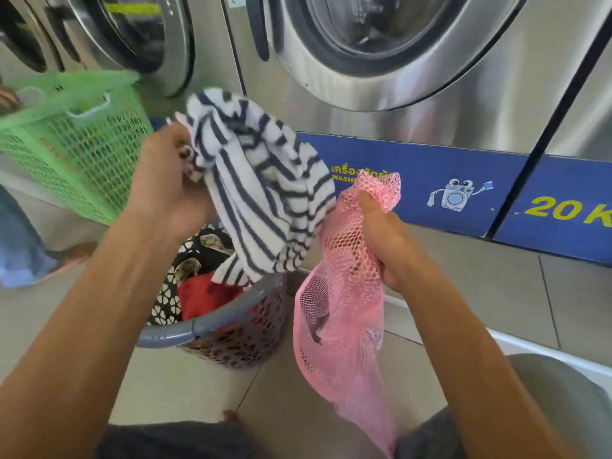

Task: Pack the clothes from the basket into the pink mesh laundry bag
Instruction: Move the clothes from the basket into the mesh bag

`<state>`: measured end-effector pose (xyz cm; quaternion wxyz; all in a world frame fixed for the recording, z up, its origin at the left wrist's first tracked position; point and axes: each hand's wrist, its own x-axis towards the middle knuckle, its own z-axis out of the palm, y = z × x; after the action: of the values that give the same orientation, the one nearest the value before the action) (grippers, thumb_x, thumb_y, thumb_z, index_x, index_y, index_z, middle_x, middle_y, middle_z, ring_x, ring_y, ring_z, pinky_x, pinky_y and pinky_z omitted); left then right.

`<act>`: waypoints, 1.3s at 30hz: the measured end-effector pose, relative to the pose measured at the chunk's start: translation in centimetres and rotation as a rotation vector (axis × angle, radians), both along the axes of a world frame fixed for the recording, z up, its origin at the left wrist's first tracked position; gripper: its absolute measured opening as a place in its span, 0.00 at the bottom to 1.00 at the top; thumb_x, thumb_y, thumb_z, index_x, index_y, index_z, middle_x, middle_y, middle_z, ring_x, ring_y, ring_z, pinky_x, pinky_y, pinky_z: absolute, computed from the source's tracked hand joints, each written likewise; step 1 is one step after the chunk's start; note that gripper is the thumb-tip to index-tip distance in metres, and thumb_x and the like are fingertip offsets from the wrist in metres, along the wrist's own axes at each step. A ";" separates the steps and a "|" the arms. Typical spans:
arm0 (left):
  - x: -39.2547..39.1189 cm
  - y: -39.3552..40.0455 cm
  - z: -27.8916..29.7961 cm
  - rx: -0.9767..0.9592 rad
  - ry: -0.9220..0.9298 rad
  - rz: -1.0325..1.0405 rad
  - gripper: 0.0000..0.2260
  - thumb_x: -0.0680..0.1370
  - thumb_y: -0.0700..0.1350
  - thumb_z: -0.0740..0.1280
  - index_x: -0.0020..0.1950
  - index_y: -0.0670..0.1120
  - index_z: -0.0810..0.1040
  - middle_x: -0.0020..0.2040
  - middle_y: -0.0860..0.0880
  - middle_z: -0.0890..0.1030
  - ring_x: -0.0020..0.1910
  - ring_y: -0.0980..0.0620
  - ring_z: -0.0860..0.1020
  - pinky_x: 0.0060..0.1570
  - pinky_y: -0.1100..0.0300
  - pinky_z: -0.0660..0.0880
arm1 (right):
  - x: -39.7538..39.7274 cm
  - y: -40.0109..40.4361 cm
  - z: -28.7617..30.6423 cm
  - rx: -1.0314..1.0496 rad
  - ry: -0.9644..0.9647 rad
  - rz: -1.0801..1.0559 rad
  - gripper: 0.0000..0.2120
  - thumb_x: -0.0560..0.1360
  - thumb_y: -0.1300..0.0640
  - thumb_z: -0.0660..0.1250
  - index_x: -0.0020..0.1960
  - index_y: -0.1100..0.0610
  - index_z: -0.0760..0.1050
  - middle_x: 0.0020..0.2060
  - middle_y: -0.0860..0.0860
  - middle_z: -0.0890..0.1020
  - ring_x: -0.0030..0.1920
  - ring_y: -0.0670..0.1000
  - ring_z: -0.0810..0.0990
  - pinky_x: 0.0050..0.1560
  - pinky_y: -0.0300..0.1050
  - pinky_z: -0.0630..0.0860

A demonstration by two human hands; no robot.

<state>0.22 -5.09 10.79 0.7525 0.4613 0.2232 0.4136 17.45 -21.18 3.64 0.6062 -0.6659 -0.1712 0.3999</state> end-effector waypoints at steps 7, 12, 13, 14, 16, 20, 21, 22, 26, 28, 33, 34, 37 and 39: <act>0.5 -1.0 -12.2 0.279 0.907 0.152 0.12 0.79 0.48 0.58 0.56 0.45 0.78 0.50 0.46 0.82 0.47 0.48 0.80 0.50 0.62 0.76 | 1.1 -2.3 -0.6 -0.040 -0.044 -0.056 0.21 0.78 0.36 0.55 0.56 0.50 0.75 0.55 0.54 0.83 0.52 0.57 0.83 0.58 0.58 0.78; -0.1 -1.0 -11.5 -0.105 0.868 -0.277 0.29 0.73 0.69 0.63 0.57 0.47 0.85 0.52 0.42 0.86 0.53 0.42 0.84 0.60 0.48 0.77 | 2.3 -3.1 -0.6 -0.038 -0.053 -0.081 0.18 0.80 0.38 0.55 0.55 0.50 0.74 0.49 0.53 0.84 0.48 0.55 0.84 0.55 0.55 0.79; -0.1 -0.7 -11.5 -0.114 0.876 -0.307 0.29 0.71 0.68 0.66 0.58 0.46 0.84 0.53 0.41 0.85 0.54 0.41 0.84 0.61 0.46 0.76 | 2.3 -3.1 -0.6 -0.036 -0.050 -0.077 0.19 0.80 0.38 0.55 0.56 0.51 0.74 0.49 0.54 0.84 0.47 0.55 0.84 0.54 0.55 0.80; -0.1 -0.6 -11.3 -0.094 0.893 -0.320 0.29 0.70 0.65 0.70 0.60 0.44 0.83 0.53 0.40 0.85 0.54 0.41 0.84 0.62 0.45 0.76 | 2.2 -3.1 -0.6 -0.036 -0.048 -0.071 0.21 0.80 0.38 0.55 0.58 0.52 0.75 0.49 0.54 0.85 0.47 0.56 0.85 0.54 0.55 0.80; 0.3 -0.4 -10.7 -0.059 0.919 -0.231 0.27 0.68 0.54 0.76 0.61 0.41 0.80 0.51 0.39 0.86 0.50 0.40 0.85 0.57 0.42 0.78 | 2.0 -2.8 -0.6 -0.033 -0.052 -0.062 0.23 0.79 0.37 0.55 0.61 0.53 0.74 0.49 0.55 0.85 0.47 0.56 0.85 0.55 0.57 0.80; 0.7 0.1 -9.2 -0.137 0.709 0.048 0.17 0.68 0.36 0.72 0.57 0.35 0.80 0.51 0.36 0.85 0.41 0.40 0.85 0.39 0.46 0.83 | 1.9 -2.3 -0.1 -0.025 -0.041 -0.065 0.25 0.78 0.36 0.55 0.64 0.53 0.73 0.52 0.55 0.84 0.50 0.57 0.84 0.58 0.59 0.78; 0.7 -0.1 -8.5 -0.148 0.638 0.037 0.19 0.68 0.37 0.71 0.58 0.35 0.80 0.54 0.35 0.83 0.43 0.40 0.85 0.41 0.44 0.83 | 2.0 -2.3 0.0 -0.023 -0.034 -0.072 0.25 0.78 0.36 0.55 0.63 0.53 0.74 0.51 0.55 0.84 0.49 0.57 0.84 0.57 0.59 0.79; 0.5 -0.3 -7.8 -0.146 0.573 0.025 0.19 0.67 0.38 0.70 0.57 0.35 0.81 0.56 0.35 0.82 0.45 0.40 0.84 0.44 0.43 0.82 | 2.0 -2.4 -0.1 -0.019 -0.031 -0.079 0.24 0.78 0.36 0.56 0.62 0.53 0.74 0.50 0.55 0.85 0.48 0.57 0.84 0.56 0.58 0.79; -0.6 -1.5 -4.3 -0.132 0.290 0.000 0.13 0.76 0.41 0.57 0.50 0.39 0.81 0.43 0.41 0.86 0.39 0.45 0.86 0.42 0.44 0.83 | 2.3 -2.2 -0.1 -0.014 -0.038 -0.077 0.25 0.79 0.37 0.55 0.63 0.54 0.74 0.51 0.54 0.84 0.50 0.57 0.83 0.58 0.58 0.78; -1.4 -1.9 -2.9 -0.119 0.183 -0.042 0.17 0.76 0.43 0.57 0.57 0.38 0.81 0.54 0.39 0.84 0.52 0.41 0.83 0.52 0.42 0.80 | 2.4 -2.0 -0.1 -0.008 -0.042 -0.070 0.24 0.79 0.36 0.55 0.63 0.53 0.73 0.52 0.54 0.84 0.50 0.57 0.83 0.58 0.58 0.78; -1.0 -3.1 -5.1 0.029 0.667 -0.170 0.13 0.72 0.45 0.69 0.53 0.41 0.84 0.49 0.40 0.86 0.45 0.43 0.85 0.50 0.49 0.82 | 2.6 -1.7 -0.3 -0.015 -0.029 -0.064 0.26 0.77 0.35 0.56 0.64 0.53 0.73 0.51 0.55 0.84 0.49 0.57 0.84 0.57 0.58 0.79; -0.5 -3.2 -6.3 0.124 0.771 -0.177 0.13 0.71 0.44 0.73 0.54 0.43 0.84 0.48 0.43 0.87 0.45 0.45 0.85 0.50 0.51 0.82 | 2.7 -1.7 -0.3 -0.019 -0.023 -0.068 0.26 0.77 0.35 0.56 0.64 0.53 0.74 0.51 0.55 0.84 0.49 0.57 0.84 0.56 0.58 0.79; 0.8 -3.7 -8.5 0.414 0.922 -0.119 0.22 0.65 0.39 0.80 0.56 0.48 0.80 0.47 0.54 0.86 0.44 0.62 0.83 0.43 0.69 0.77 | 3.0 -2.2 -0.4 -0.022 -0.022 -0.080 0.25 0.77 0.35 0.57 0.62 0.52 0.74 0.49 0.55 0.85 0.48 0.58 0.85 0.56 0.58 0.79; 1.6 -3.0 -9.4 0.450 0.966 -0.071 0.27 0.61 0.44 0.81 0.58 0.50 0.79 0.50 0.56 0.85 0.47 0.62 0.82 0.50 0.65 0.77 | 3.2 -2.6 -0.4 -0.012 -0.023 -0.094 0.24 0.77 0.36 0.57 0.61 0.53 0.75 0.48 0.54 0.85 0.47 0.57 0.85 0.55 0.58 0.80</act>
<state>1.79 -8.11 1.41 0.4602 0.7564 0.4342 0.1659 20.69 -23.77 3.21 0.6182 -0.6814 -0.1441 0.3643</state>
